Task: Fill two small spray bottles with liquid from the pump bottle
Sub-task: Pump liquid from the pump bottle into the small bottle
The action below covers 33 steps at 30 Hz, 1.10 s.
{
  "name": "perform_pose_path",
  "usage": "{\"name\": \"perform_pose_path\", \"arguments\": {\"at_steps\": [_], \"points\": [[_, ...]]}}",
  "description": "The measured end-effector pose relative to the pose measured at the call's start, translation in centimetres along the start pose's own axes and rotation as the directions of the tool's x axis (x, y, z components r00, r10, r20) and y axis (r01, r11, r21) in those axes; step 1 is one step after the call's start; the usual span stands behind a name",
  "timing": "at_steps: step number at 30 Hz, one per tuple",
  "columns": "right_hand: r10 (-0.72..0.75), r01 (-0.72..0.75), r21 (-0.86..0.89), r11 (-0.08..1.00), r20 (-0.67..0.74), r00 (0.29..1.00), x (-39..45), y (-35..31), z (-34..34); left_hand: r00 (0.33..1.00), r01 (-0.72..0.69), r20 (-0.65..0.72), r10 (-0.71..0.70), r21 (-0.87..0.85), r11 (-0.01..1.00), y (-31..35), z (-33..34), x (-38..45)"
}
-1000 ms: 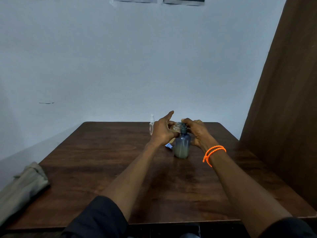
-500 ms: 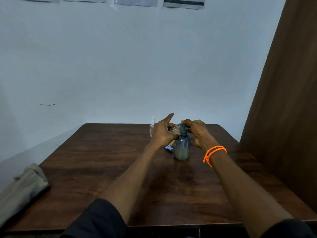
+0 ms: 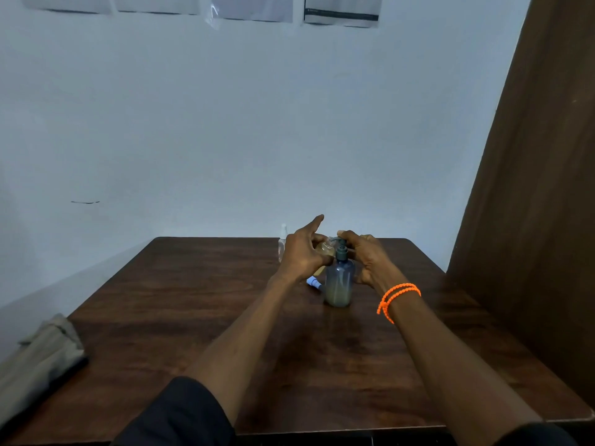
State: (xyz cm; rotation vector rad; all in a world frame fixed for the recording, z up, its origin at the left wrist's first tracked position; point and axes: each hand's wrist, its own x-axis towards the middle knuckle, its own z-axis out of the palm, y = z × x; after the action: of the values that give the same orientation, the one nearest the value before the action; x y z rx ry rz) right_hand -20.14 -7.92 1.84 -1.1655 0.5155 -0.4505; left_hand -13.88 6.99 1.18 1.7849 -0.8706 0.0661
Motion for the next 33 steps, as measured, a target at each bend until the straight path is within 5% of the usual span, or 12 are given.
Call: {"name": "perform_pose_path", "arguments": {"at_steps": [20,28,33], "points": [[-0.085,0.070,-0.220,0.973,-0.058,0.995,-0.7,-0.7,0.0,1.000,0.026,0.001,-0.026,-0.060,0.998,-0.5,0.2,-0.2],[-0.035,0.034,-0.101,0.994,-0.011,0.999,-0.2,0.0,-0.2,1.000,0.012,0.011,-0.012,-0.037,0.999,-0.8,0.4,0.0],[-0.055,0.041,-0.229,0.972,-0.059,0.997,-1.0,-1.4,-0.2,1.000,0.005,0.004,-0.005,-0.035,0.999,-0.2,0.3,-0.1]]}}
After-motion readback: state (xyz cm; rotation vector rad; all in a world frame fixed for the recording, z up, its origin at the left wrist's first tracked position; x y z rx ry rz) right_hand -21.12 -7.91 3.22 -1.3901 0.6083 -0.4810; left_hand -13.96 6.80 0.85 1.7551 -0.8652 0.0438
